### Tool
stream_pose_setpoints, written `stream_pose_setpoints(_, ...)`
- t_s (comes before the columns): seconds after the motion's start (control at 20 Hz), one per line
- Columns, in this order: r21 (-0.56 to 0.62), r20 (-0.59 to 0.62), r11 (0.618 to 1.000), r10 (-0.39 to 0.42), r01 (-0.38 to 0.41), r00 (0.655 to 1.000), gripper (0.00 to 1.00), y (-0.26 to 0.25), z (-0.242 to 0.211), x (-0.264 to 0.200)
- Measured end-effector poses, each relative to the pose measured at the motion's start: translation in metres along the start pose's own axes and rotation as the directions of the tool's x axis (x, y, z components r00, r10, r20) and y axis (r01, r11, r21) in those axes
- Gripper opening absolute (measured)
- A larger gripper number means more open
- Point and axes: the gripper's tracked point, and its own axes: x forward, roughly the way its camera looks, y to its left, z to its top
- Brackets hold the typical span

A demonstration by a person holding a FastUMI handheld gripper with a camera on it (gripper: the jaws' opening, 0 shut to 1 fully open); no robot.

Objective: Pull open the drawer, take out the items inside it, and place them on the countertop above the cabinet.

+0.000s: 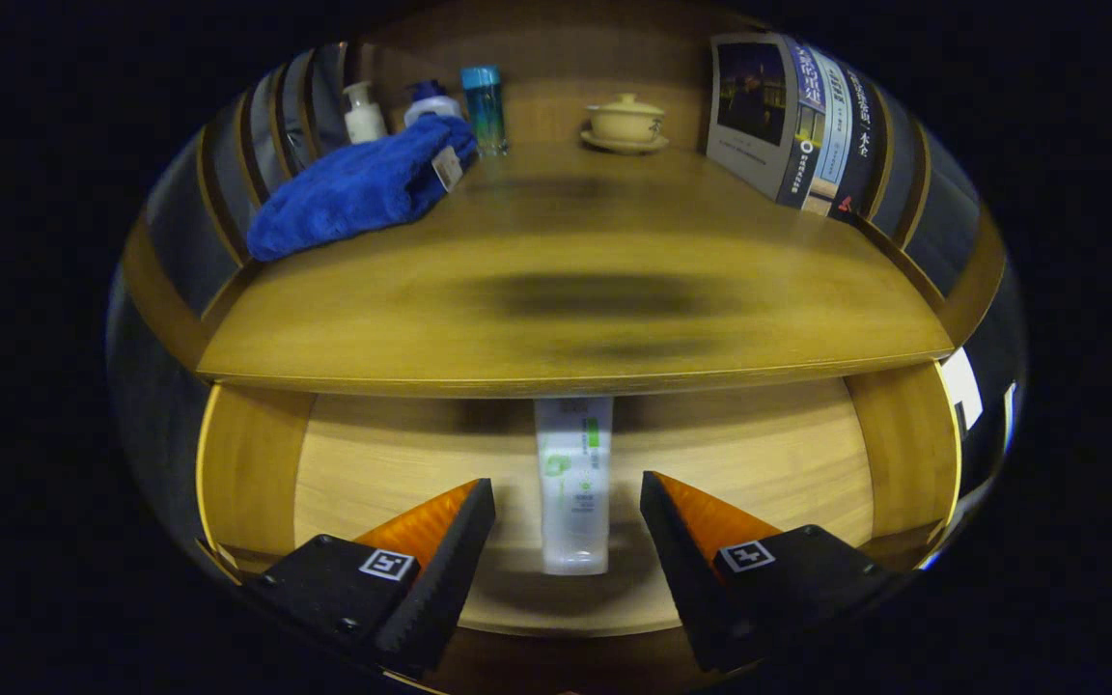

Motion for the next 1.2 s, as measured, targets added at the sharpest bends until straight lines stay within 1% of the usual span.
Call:
stream_pose_setpoints(0.1,-0.016,-0.071,1.000,-0.011,0.010,0.997,0.99,-0.003,-0.005,0.007)
stream_pose_setpoints(0.25,-0.017,-0.164,1.000,0.004,-0.007,0.986,0.92,0.003,-0.016,0.015)
stream_pose_setpoints(0.3,-0.014,-0.185,1.000,0.002,-0.004,0.983,0.81,0.003,-0.018,0.018)
stream_pose_setpoints(0.4,0.001,-0.213,1.000,-0.002,0.003,0.977,0.69,0.002,-0.020,0.019)
stream_pose_setpoints(0.55,0.035,-0.205,0.999,0.012,-0.005,0.979,0.52,0.005,-0.010,-0.001)
stream_pose_setpoints(0.6,0.053,-0.197,0.999,0.022,-0.012,0.980,0.48,0.008,-0.006,-0.011)
stream_pose_setpoints(0.8,0.065,-0.159,0.997,0.046,-0.036,0.986,0.48,0.011,0.017,-0.062)
stream_pose_setpoints(0.85,0.065,-0.151,0.997,0.051,-0.042,0.987,0.48,0.003,-0.009,-0.066)
stream_pose_setpoints(0.9,0.064,-0.147,0.997,0.057,-0.048,0.987,0.48,0.010,0.013,-0.072)
stream_pose_setpoints(0.95,0.060,-0.145,0.997,0.064,-0.056,0.987,0.48,0.009,0.011,-0.089)
stream_pose_setpoints(1.1,0.061,-0.141,0.995,0.090,-0.082,0.986,0.48,0.012,0.007,-0.118)
stream_pose_setpoints(1.2,0.041,-0.135,0.996,0.084,-0.079,0.987,0.48,0.010,0.004,-0.135)
